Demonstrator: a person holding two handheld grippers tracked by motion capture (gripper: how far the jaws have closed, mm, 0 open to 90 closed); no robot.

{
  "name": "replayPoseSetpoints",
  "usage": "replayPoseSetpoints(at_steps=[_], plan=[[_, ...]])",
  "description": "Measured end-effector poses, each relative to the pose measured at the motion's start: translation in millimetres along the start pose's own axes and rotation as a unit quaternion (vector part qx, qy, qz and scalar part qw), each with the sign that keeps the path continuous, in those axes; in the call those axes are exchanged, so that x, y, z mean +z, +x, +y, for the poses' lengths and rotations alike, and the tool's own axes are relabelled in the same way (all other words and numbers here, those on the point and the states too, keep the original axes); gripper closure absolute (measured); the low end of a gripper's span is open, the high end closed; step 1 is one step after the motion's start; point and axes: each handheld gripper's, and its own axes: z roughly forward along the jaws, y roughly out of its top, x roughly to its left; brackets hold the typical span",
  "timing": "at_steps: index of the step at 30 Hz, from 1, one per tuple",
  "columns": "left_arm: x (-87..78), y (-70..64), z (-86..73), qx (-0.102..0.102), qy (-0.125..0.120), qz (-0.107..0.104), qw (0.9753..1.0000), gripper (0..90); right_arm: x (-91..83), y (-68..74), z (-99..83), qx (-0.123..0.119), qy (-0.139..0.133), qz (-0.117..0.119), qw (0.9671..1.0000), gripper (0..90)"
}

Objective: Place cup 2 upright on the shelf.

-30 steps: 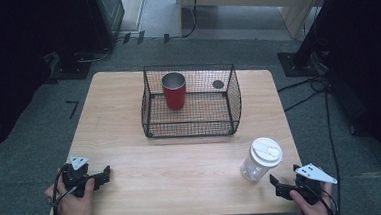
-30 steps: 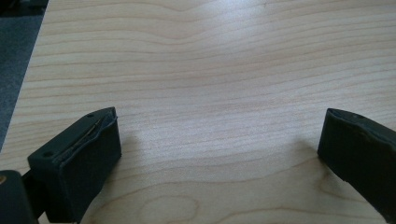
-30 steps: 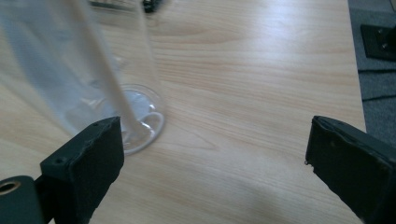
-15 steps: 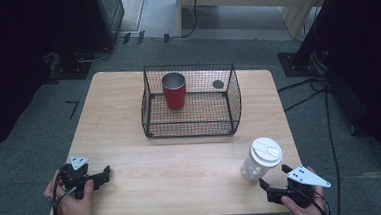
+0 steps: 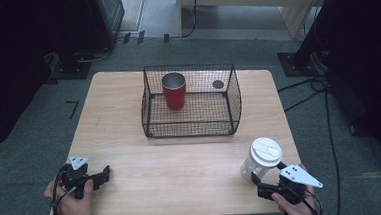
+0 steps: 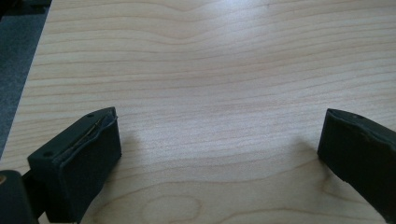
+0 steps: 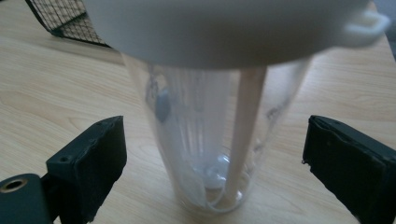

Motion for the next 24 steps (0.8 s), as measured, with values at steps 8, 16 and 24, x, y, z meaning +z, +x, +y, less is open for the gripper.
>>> replayPoseSetpoints(at_steps=[8,16,24], plan=[[0.0,0.3,0.0,-0.001,0.0,0.002,1.0,0.0,8.2,5.1,6.8,0.016,-0.018,0.0,0.9997,6.6],[-0.5,1.5,-0.2,-0.008,-0.002,-0.001,1.0,0.0,17.1,8.7,9.7,0.026,-0.043,-0.017,0.9986,6.6],[-0.4,2.7,-0.1,-0.012,-0.004,-0.001,0.9999,0.0,28.0,20.8,13.6,0.043,-0.088,-0.077,0.9922,9.7]])
